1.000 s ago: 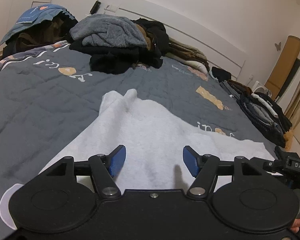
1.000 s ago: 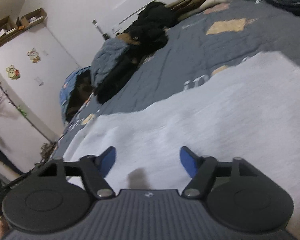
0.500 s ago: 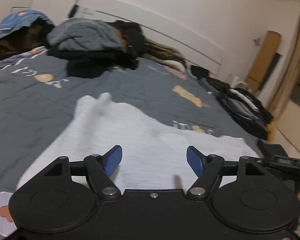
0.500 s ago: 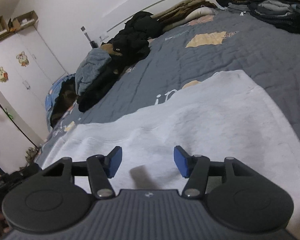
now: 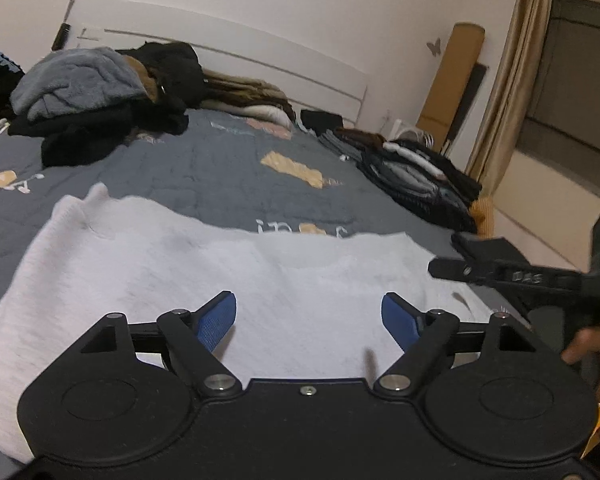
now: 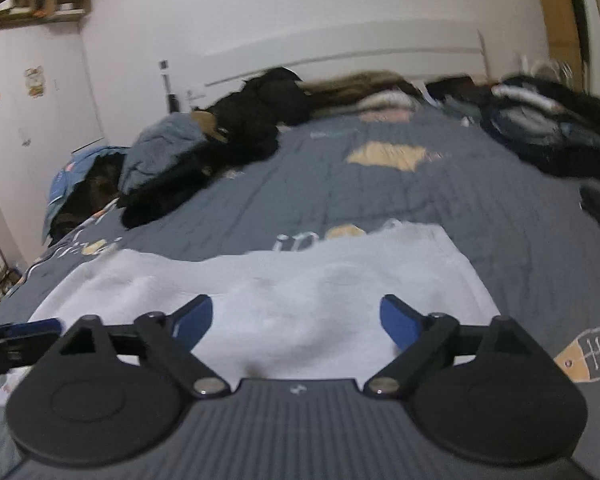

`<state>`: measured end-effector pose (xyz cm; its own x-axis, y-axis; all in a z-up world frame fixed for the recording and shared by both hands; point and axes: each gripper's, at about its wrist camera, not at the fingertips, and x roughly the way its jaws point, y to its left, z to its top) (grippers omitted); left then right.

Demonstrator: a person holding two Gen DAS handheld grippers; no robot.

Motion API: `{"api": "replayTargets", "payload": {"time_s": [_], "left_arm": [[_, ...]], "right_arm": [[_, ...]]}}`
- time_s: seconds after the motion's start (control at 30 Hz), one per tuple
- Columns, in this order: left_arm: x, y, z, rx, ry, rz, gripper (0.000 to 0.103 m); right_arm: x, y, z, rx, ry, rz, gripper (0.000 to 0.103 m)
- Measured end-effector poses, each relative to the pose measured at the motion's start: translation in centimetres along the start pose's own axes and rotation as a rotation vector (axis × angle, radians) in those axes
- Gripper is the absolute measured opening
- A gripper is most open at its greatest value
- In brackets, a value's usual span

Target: Fold clothes

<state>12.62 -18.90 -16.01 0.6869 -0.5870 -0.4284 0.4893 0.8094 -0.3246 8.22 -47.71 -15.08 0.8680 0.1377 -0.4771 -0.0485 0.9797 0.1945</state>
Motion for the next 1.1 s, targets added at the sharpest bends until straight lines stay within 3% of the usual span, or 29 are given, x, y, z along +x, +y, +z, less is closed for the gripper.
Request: {"api": "replayTargets", "payload": {"time_s": [0.23, 0.37, 0.5, 0.7, 0.8, 0.87, 1.1], "left_arm": [[0.9, 0.7, -0.8, -0.035, 0.049, 0.004, 0.079], [0.9, 2.0, -0.8, -0.058, 0.056, 0.035, 0.079], [0.0, 3.4, -0.7, -0.084, 0.054, 0.077, 0.079], [-1.3, 4.9, -0.6, -0.106, 0.049, 0.166, 0.079], [-1.5, 5.6, -0.7, -0.106, 0.057, 0.273, 0.082], [-1.9, 6.3, -0.8, -0.108, 0.048, 0.317, 0.082], [-4.2, 6.9, -0.2, -0.139, -0.006, 0.396, 0.082]], "right_arm": [[0.2, 2.8, -1.2, -0.016, 0.060, 0.117, 0.094], [1.5, 2.9, -2.6, -0.030, 0.138, 0.076, 0.094], [1.1, 1.6, -3.2, -0.045, 0.113, 0.075, 0.094], [0.0, -0.3, -3.6, -0.027, 0.102, -0.023, 0.094], [-0.3, -1.9, -4.1, 0.011, 0.126, -0.133, 0.097], [-0.7, -4.0, -4.5, 0.079, 0.128, -0.142, 0.098], [-1.7, -5.6, -4.8, 0.070, 0.146, -0.243, 0.098]]}}
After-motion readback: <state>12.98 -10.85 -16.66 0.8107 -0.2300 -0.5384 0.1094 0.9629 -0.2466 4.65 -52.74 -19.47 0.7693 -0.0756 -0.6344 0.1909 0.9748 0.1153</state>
